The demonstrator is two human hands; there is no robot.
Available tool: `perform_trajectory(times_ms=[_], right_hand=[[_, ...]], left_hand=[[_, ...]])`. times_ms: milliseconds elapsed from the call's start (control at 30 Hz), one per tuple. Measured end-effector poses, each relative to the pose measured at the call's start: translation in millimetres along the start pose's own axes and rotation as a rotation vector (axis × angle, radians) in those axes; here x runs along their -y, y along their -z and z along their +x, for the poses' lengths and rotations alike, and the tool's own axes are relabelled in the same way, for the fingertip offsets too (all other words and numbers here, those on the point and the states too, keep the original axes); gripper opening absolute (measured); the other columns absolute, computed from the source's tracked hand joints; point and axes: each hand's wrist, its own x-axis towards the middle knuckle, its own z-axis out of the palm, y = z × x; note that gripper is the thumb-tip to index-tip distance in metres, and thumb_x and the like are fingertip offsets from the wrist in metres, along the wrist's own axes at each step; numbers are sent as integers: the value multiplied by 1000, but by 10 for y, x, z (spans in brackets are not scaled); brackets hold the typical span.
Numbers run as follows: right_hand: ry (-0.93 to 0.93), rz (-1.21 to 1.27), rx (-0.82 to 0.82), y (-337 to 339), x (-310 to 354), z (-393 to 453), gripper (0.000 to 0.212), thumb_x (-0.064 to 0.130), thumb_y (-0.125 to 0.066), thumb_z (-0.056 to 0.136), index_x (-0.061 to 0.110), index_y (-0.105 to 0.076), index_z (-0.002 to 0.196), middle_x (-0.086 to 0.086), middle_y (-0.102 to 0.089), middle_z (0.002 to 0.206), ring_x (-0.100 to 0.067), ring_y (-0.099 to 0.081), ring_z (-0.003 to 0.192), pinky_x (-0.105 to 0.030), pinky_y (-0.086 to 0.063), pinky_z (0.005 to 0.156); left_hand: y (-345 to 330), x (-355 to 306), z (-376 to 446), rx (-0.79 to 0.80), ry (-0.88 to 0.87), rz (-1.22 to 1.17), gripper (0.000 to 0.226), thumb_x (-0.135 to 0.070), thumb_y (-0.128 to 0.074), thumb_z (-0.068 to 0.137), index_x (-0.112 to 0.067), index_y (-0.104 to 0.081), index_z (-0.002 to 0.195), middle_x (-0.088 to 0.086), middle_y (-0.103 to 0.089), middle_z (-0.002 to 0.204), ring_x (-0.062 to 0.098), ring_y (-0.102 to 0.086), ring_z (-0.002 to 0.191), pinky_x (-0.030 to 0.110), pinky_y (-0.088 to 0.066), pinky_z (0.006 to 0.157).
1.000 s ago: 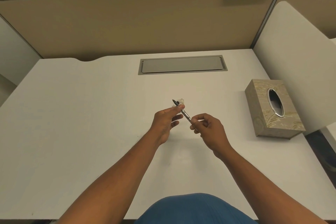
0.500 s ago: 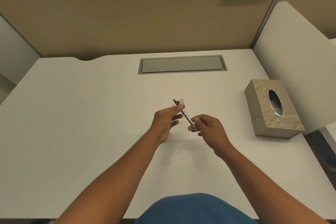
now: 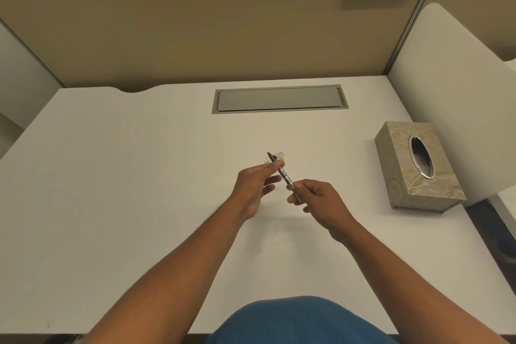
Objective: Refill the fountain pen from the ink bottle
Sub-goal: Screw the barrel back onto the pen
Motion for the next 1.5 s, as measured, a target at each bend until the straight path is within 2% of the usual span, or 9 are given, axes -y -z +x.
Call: perform_trajectory(times_ms=[200,400,600,800,1000,1100,1200,1400,1500], right_hand=[[49,34,-101,1,-46,14,10,30,-76,84,27,-74,94,3,-68,75,-10,-58,71,-27,-45,67],[-5,38,-66,8,-11,-22,19,21,-52,100,17,-68,93,1,-78,84,-15,-69,80,-27,-47,70],[29,28,-110,-29,-49,-21,11,34,-75,84,24,-71,88,7,-67,79,-10,-57,71,-28,-46,67],[15,19,-63,-54,-46,-42,18,28,-56,99,23,-73,94,3,-73,83,-9,-59,74,-22,-44,67],[54,29,-169,-58,-50,-8,17,34,-75,85,29,-69,100,3,-69,81,-12,-60,73,-29,-50,70],[79,3,-146,-67,-25,-16,4,26,-71,89,23,-72,88,2,-66,68,-10,-56,63,-21,-44,62],[75,-34,-154,-88,-43,-18,18,26,-61,95,23,-74,84,2,-73,76,-11,-60,71,-26,-46,67],[56,6,-174,-110,-77,-22,10,34,-76,84,28,-73,92,9,-68,76,-9,-59,69,-28,-48,68],[53,-39,-174,-140,-92,-22,6,33,-69,89,29,-73,86,10,-70,71,-9,-58,66,-36,-50,70]], left_hand=[[7,7,-6,12,5,2,25,-29,-77,85,-12,-80,103,4,-74,121,14,-68,85,24,-49,74],[12,8,5,7,4,1,25,-30,-78,83,-11,-81,101,4,-74,120,15,-68,85,25,-48,74],[17,36,-5,15,12,16,26,-31,-78,83,-13,-81,102,0,-75,118,14,-69,84,25,-48,75],[21,32,-1,21,14,21,26,-32,-79,83,-14,-81,101,0,-76,116,15,-68,84,25,-48,74],[25,76,-9,29,30,28,26,-34,-78,82,-16,-81,101,-2,-76,116,14,-69,85,25,-48,75],[13,88,-23,43,38,18,26,-34,-79,82,-16,-81,101,-2,-75,118,15,-69,87,26,-47,77],[22,89,-20,35,37,12,25,-33,-79,81,-15,-82,99,-1,-75,119,15,-70,87,26,-48,76],[44,116,-28,26,49,6,23,-32,-78,84,-16,-82,99,-1,-77,114,15,-69,85,26,-48,75],[50,131,-36,28,51,3,23,-32,-78,84,-16,-82,99,-2,-77,113,15,-69,85,26,-48,74]])
